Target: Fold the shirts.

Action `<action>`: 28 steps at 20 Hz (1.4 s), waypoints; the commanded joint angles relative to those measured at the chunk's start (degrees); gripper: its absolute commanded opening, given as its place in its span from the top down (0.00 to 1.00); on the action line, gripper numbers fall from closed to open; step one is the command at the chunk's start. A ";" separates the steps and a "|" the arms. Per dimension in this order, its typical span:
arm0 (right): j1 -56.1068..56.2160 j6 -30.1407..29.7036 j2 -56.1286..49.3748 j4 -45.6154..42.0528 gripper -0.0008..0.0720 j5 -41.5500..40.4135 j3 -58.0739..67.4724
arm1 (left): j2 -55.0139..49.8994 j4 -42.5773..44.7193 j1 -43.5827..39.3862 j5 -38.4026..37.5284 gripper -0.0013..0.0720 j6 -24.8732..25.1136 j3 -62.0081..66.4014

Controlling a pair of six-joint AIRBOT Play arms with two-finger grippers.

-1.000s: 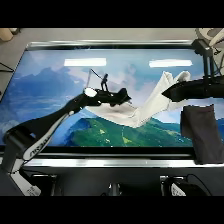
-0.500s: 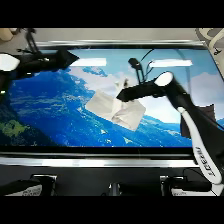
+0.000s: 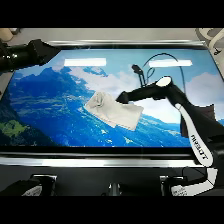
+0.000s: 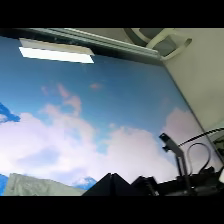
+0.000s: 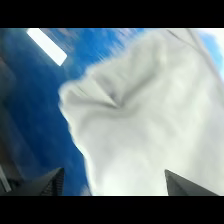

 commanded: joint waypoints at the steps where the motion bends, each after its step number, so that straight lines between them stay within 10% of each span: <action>1: -9.68 10.10 2.32 -25.49 0.06 14.53 -0.79 | 0.50 6.60 0.07 -1.44 0.95 0.00 -0.02; 11: -5.14 7.34 1.90 1.70 0.09 -7.72 -22.29 | 0.50 6.69 -0.33 -1.44 0.95 -0.20 -0.02; 12: -4.55 6.99 1.92 3.28 0.29 -9.40 -22.25 | 0.50 6.69 -0.46 -1.42 0.95 -0.17 -0.02; 13: -4.70 4.83 2.01 6.82 0.86 -10.01 -22.12 | 0.50 6.69 -0.48 -1.44 0.95 -0.17 -0.02; 14: -5.68 2.49 2.49 9.90 0.95 -9.92 -21.51 | 0.52 6.69 -0.46 -1.46 0.95 -0.17 -0.02; 18: -16.61 -2.82 7.61 10.93 0.95 -1.40 -12.55 | 0.48 7.02 -0.48 -1.42 0.95 0.02 -0.02; 28: -53.66 8.79 14.75 -12.13 0.94 18.29 6.29 | -0.24 8.68 -0.48 -1.44 0.95 0.04 -0.02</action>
